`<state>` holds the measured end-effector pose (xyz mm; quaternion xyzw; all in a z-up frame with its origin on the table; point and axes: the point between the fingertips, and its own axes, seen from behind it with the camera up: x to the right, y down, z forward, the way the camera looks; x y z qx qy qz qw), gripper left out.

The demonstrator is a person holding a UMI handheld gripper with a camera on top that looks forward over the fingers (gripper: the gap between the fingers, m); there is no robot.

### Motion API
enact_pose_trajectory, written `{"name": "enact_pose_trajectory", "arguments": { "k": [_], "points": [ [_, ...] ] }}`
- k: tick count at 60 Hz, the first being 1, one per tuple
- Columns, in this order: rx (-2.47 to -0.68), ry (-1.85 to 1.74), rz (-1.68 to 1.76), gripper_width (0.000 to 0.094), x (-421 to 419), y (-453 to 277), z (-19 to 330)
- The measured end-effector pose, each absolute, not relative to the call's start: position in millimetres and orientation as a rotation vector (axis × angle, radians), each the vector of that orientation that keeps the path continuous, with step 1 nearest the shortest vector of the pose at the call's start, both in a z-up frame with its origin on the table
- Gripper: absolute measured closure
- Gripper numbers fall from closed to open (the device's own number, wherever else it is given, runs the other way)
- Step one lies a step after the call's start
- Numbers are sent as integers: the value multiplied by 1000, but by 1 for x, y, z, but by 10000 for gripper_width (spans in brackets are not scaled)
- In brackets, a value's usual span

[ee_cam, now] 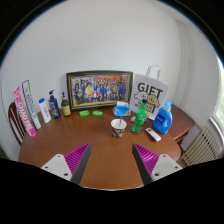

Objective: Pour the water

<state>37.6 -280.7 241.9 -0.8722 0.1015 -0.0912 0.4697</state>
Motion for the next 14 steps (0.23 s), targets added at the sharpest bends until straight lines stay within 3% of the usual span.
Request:
{"name": "enact_pose_trajectory", "arguments": {
  "k": [14],
  "points": [
    [-2127, 203, -261, 84, 32, -289, 246]
  ]
}}
